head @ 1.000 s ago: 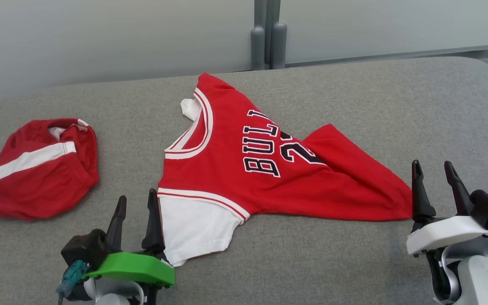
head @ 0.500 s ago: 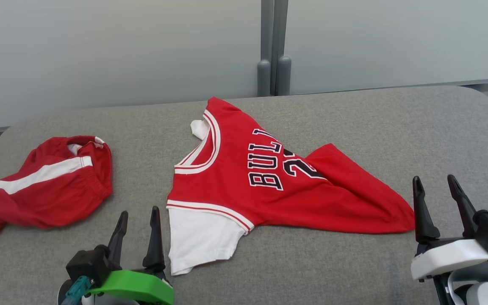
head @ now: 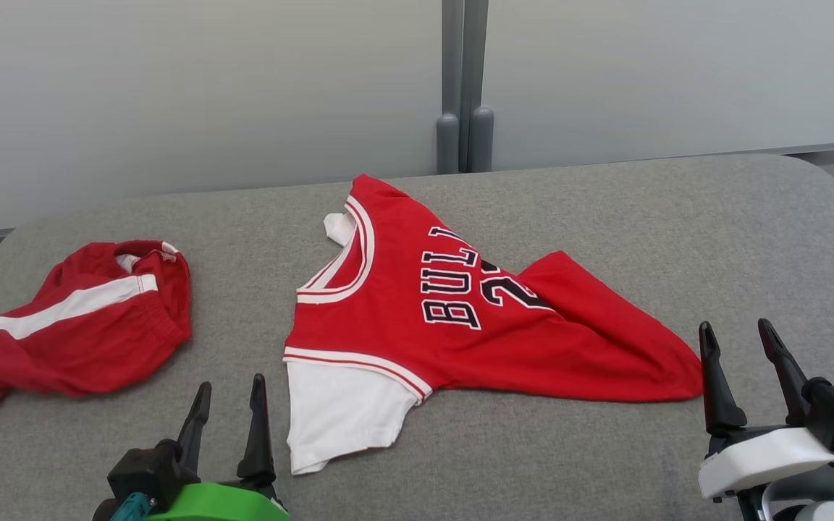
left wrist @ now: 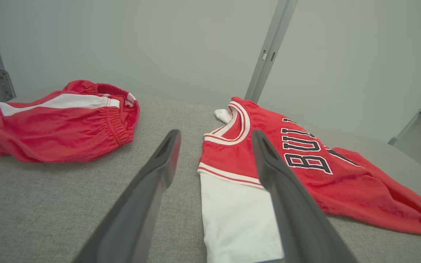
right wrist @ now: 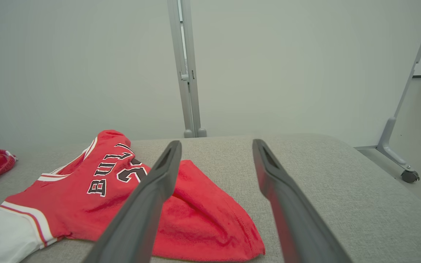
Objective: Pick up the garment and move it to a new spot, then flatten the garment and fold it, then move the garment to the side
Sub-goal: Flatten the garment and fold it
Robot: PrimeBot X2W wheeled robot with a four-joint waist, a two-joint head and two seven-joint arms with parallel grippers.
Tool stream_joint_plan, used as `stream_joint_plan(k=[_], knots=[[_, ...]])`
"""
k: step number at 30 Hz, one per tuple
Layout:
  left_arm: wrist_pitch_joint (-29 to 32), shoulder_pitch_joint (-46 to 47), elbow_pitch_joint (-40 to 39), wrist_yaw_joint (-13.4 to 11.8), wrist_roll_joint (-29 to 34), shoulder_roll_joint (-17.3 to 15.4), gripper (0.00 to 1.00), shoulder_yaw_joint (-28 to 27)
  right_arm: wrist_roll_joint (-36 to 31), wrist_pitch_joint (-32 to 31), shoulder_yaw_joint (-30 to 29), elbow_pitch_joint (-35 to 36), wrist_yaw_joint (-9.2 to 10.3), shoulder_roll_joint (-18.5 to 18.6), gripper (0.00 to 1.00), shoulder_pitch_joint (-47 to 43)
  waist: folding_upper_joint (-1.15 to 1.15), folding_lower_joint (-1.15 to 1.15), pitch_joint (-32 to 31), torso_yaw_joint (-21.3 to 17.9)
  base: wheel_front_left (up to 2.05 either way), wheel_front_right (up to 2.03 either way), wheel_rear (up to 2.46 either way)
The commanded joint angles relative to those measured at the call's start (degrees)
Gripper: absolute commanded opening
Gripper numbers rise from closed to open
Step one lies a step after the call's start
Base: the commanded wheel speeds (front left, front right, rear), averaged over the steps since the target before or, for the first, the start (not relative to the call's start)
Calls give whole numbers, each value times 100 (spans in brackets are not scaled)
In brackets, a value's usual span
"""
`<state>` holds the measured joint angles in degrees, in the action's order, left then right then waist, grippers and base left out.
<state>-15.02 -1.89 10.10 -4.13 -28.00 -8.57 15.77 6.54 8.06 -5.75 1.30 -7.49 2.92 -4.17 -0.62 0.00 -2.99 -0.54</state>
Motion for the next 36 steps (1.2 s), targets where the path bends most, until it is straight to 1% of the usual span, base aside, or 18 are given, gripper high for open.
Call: stream_joint_plan(k=[1, 14, 18, 20, 23, 25, 26, 30, 34, 36], knots=[[4, -91, -20, -46, 30, -49, 100, 4, 34, -23, -1, -15, -1, 5, 100, -25, 62, 0, 9, 7, 0, 0, 0], [60, -43, -86, -55, -15, -83, 100, 63, 101, -7, 7, -157, -1, 1, 100, 72, 62, 0, 72, 51, 0, 0, 0], [131, -68, -57, -10, -123, -45, 100, 72, 115, -7, 3, -147, -1, 1, 100, 78, 62, 0, 94, 58, 0, 0, 0], [260, -125, 23, 43, -298, 12, 100, 73, 124, 6, 7, -170, -1, 1, 100, 84, 62, 0, 109, 64, 0, 0, 0], [557, -156, 251, 124, -407, -30, 100, 152, 137, 13, 26, -222, -1, 1, 100, 102, 62, 0, 133, 58, 0, 0, 0], [767, -163, 374, 169, -550, 19, 100, 195, 143, 18, 24, -245, -1, 2, 100, 106, 62, 0, 152, 52, 0, 0, 0], [767, -163, 374, 169, -550, 19, 100, 195, 143, 18, 24, -245, -1, 2, 100, 106, 62, 0, 152, 52, 0, 0, 0], [1168, -145, 614, 208, -673, 25, 100, 310, 158, 13, 20, -276, -1, 1, 100, 110, 62, 0, 187, 33, 0, 0, 0], [1440, -49, 858, 160, -883, 114, 100, 276, 154, 7, 52, -310, -1, 1, 100, 145, 62, 0, 229, -5, 0, 0, 0], [1494, 30, 967, 222, -1059, 186, 100, 220, 157, 9, 61, -316, -1, 2, 100, 174, 62, 0, 251, -28, 0, 0, 0]])
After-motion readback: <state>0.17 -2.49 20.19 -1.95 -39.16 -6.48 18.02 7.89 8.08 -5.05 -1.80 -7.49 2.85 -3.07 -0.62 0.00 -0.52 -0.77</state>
